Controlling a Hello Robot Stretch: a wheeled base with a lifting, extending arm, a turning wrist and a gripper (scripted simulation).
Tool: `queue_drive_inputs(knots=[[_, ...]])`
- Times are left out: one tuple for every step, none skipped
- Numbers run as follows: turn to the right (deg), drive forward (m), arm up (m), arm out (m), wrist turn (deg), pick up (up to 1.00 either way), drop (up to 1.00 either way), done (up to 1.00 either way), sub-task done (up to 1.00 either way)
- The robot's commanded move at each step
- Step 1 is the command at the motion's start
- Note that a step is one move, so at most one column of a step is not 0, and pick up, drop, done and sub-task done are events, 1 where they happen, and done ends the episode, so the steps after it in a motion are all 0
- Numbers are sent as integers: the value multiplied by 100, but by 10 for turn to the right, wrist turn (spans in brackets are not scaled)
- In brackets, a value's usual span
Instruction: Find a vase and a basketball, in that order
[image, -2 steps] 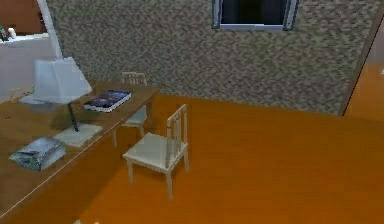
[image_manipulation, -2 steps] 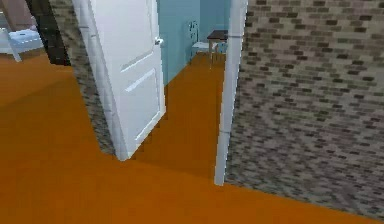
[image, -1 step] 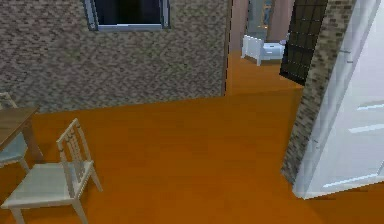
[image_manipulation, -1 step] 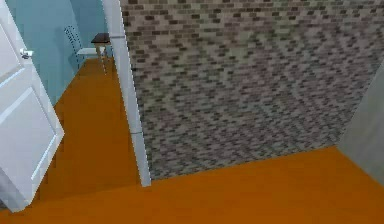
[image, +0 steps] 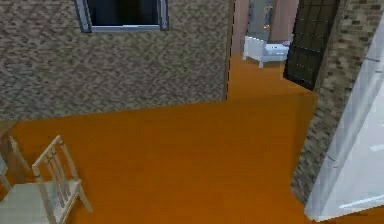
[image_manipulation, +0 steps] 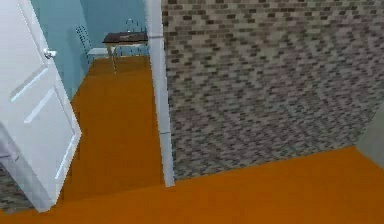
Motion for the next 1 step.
queue_drive_inputs(knots=[[180, 0, 0, 0, 0, 0, 0, 0, 0]])
